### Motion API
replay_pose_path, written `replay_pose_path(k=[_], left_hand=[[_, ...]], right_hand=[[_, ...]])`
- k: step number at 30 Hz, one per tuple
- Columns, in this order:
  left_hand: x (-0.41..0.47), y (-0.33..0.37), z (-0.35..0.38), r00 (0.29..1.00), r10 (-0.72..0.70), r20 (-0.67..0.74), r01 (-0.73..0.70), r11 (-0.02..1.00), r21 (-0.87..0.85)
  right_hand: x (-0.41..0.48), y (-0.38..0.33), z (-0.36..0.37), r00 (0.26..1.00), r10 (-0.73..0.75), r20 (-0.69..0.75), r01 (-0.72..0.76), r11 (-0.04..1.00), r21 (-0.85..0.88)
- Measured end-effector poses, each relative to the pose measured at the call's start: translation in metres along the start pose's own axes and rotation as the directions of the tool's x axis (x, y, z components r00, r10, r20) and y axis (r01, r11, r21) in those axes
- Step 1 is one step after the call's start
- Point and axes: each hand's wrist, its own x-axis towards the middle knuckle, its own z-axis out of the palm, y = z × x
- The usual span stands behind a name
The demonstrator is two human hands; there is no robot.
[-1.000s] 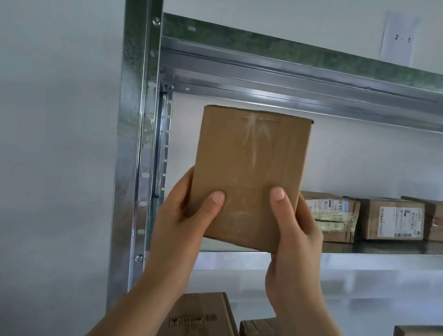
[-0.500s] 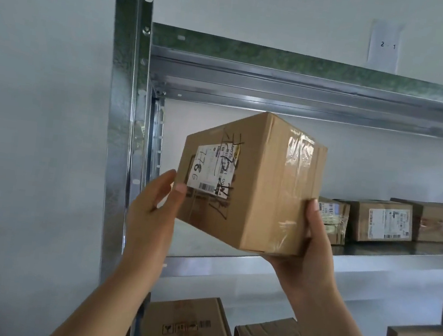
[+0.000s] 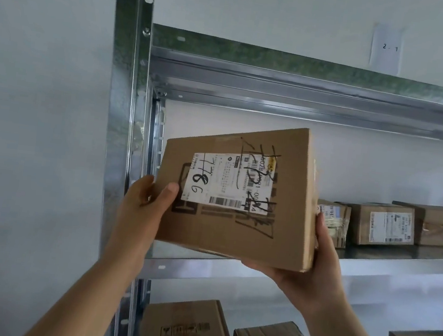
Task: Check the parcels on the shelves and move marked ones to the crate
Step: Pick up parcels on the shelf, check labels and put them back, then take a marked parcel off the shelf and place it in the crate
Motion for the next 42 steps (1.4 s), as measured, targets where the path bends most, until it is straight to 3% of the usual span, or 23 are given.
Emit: replay_pose_path(k=[2,6,9,13,18,25,29,33,38,42], left_hand=[[0.004,0.001,-0.007,0.998,-0.06,0.032,0.061,0.998,-0.024],[0.014,0.001,-0.018,0.959,-0.174,0.223,0.231,0.936,-0.266],[0.017,0.001,-0.02,0.928,-0.219,0.301,0.321,0.878,-0.354],[0.007,0.0,-0.014,0.942,-0.237,0.24,0.326,0.823,-0.466],[-0.023,-0.004,0.004,0.961,-0.225,0.161,0.276,0.803,-0.529],[-0.045,-0.012,0.006,0.994,-0.074,0.082,0.104,0.876,-0.47],[-0.057,-0.007,-0.009,0.999,0.016,0.032,-0.007,0.968,-0.253],[-0.08,0.008,-0.019,0.995,0.059,0.078,-0.053,0.996,-0.073],[-0.135,0.03,-0.022,0.983,0.001,0.183,0.0,1.0,-0.001],[-0.186,0.031,-0.022,0.951,-0.059,0.304,0.048,0.998,0.044]], right_hand=[[0.002,-0.004,-0.008,0.998,0.054,-0.025,-0.054,0.999,0.006],[0.012,-0.008,-0.022,0.989,0.146,0.008,-0.146,0.988,0.05],[0.014,-0.01,-0.021,0.997,0.066,-0.044,-0.066,0.998,0.011],[0.001,-0.004,0.001,0.985,-0.074,-0.158,0.086,0.994,0.069],[-0.021,0.028,0.032,0.953,-0.219,-0.209,0.151,0.942,-0.298],[-0.035,0.042,0.035,0.932,-0.206,-0.298,0.151,0.969,-0.197],[-0.056,0.036,0.05,0.906,-0.155,-0.394,0.078,0.976,-0.205],[-0.091,0.032,0.076,0.837,-0.157,-0.525,0.052,0.977,-0.209],[-0.152,0.039,0.097,0.742,-0.241,-0.625,0.042,0.948,-0.316],[-0.213,0.042,0.1,0.714,-0.277,-0.643,-0.009,0.914,-0.405]])
